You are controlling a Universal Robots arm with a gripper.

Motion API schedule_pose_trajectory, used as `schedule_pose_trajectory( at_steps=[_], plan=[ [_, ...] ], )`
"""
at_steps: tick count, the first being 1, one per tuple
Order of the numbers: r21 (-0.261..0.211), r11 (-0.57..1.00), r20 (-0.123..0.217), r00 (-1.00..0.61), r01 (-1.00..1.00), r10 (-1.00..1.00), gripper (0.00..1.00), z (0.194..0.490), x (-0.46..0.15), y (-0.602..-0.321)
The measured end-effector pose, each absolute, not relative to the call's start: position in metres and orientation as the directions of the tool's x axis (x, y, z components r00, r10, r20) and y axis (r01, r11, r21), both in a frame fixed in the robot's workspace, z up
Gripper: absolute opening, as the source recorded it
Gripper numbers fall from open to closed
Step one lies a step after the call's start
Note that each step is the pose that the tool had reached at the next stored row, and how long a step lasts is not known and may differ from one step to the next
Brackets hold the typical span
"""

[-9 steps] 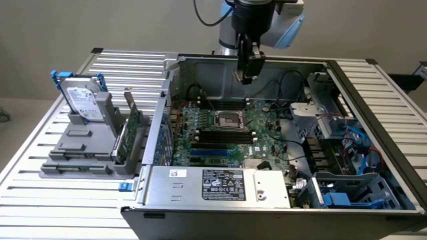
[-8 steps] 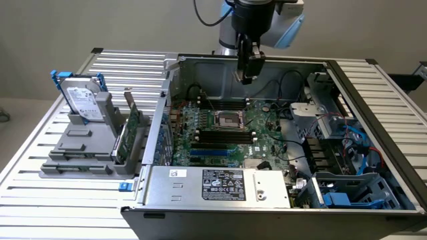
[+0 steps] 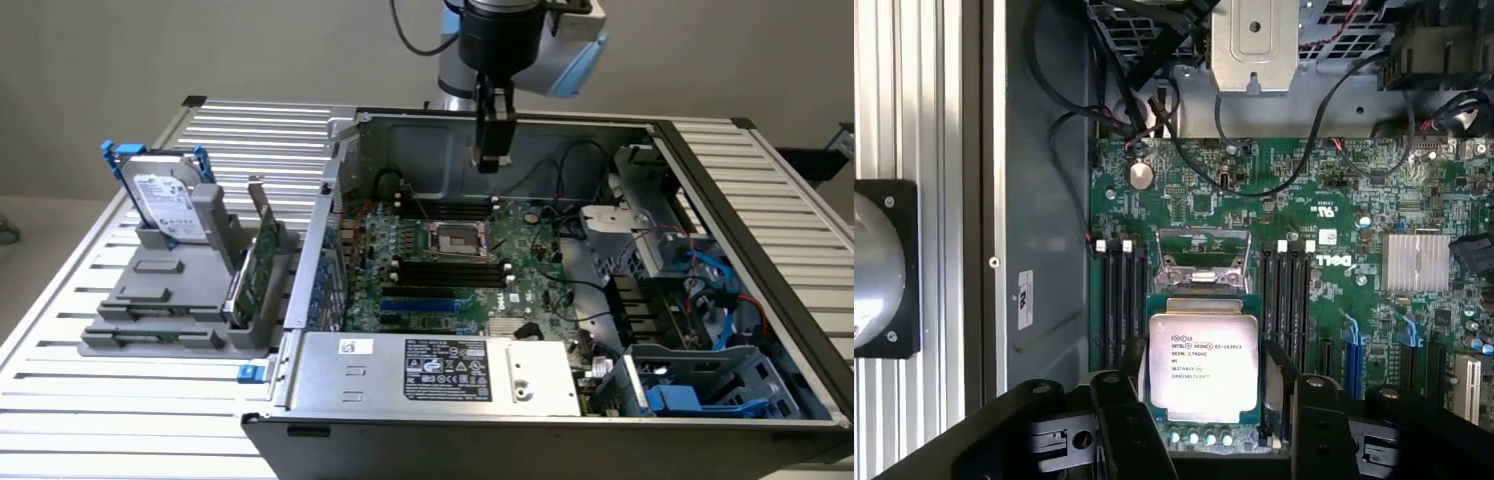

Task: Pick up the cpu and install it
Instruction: 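Place the cpu into insertion slot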

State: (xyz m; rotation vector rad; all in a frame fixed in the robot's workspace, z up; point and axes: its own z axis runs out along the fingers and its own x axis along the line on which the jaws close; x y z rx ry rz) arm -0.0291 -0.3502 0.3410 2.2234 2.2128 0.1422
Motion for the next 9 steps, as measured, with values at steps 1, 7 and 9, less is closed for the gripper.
schedule_pose_trajectory(
  at_steps=[1,7,9],
  plan=[
    [0.063,-0.007,0.058,0.004,0.998,0.998,0.55,0.3408,-0.0299,-0.3502],
    [0.049,-0.007,0.021,0.006,0.999,1.000,0.55,0.3399,-0.0316,-0.3503],
    [0.046,-0.007,0.013,0.006,0.999,1.000,0.55,0.3388,-0.0317,-0.3503]
  ],
)
